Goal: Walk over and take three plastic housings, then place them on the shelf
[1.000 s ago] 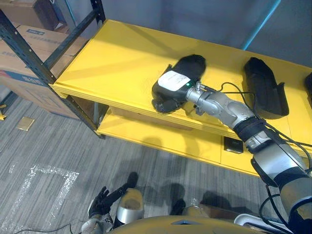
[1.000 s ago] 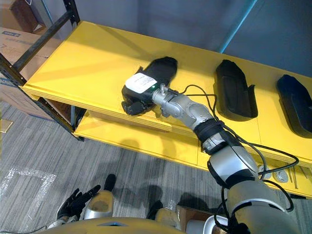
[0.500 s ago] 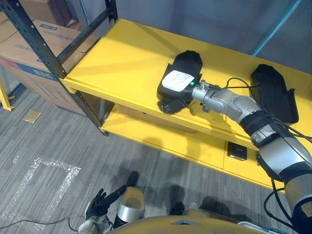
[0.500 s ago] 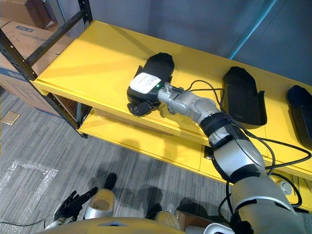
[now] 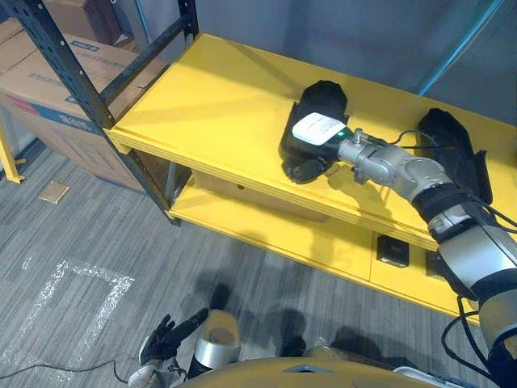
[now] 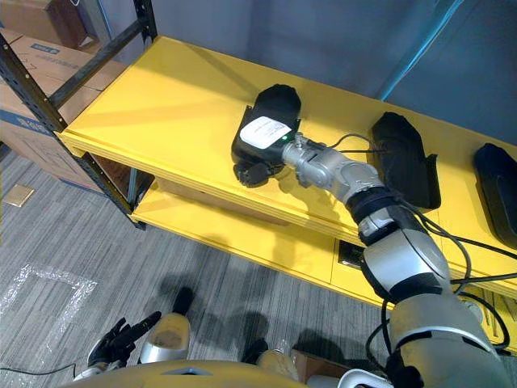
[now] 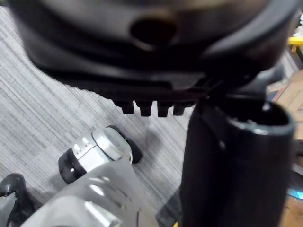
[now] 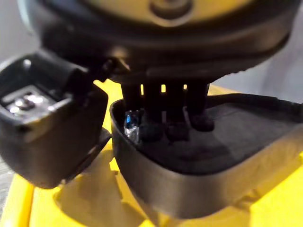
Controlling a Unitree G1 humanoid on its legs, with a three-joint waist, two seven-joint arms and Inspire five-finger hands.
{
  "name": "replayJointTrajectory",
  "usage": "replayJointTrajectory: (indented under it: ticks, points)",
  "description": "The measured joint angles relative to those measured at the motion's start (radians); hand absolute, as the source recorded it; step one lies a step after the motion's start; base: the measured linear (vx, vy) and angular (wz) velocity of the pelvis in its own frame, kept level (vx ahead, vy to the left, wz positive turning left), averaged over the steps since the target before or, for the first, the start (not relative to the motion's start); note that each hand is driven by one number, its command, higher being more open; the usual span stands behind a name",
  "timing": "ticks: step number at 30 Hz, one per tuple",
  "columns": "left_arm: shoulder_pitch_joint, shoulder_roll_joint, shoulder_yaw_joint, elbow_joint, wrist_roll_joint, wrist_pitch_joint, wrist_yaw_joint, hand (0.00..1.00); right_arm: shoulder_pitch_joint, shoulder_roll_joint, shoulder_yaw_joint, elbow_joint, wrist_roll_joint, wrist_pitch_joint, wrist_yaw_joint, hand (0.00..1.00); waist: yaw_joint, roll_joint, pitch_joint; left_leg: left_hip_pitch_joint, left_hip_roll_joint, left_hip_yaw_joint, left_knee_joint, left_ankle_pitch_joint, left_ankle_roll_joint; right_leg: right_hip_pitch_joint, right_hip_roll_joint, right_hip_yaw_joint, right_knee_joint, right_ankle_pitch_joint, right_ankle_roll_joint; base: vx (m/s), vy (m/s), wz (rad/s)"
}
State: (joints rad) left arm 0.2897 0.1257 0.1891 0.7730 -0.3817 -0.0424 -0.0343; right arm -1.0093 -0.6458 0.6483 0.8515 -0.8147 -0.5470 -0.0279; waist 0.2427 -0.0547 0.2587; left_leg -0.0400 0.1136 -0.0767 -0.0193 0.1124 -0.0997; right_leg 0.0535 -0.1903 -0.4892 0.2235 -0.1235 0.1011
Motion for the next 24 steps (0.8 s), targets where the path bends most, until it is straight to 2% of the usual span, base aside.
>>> replayJointTrajectory:
  ticks: [12, 19, 24]
  points:
    - [0.030, 0.000, 0.004, -0.017, 0.000, 0.000, 0.000, 1.00, 0.010, -0.029, -0.033, 0.018, -0.002, -0.009, 0.001, 0.00, -0.003, 0.003, 0.002, 0.013, 0.001, 0.017, -0.002, -0.001, 0.000, 0.000, 0.000, 0.017, 0.001, -0.001, 0.000, 0.00, -0.014, -0.04]
    - [0.031, -0.001, 0.004, -0.017, 0.000, 0.001, 0.000, 1.00, 0.011, -0.029, -0.039, 0.016, -0.002, -0.058, 0.005, 0.00, -0.002, 0.004, 0.003, 0.014, 0.001, 0.019, -0.002, -0.002, 0.000, -0.001, 0.000, 0.019, 0.000, -0.001, 0.000, -0.01, -0.024, -0.01]
    - [0.031, -0.001, 0.004, -0.017, 0.008, 0.001, 0.000, 1.00, 0.011, -0.029, -0.038, -0.014, 0.003, -0.084, 0.050, 0.00, -0.002, 0.004, 0.003, 0.015, 0.002, 0.022, -0.002, -0.003, -0.001, -0.001, 0.000, 0.021, -0.001, 0.000, 0.000, -0.02, -0.029, -0.01]
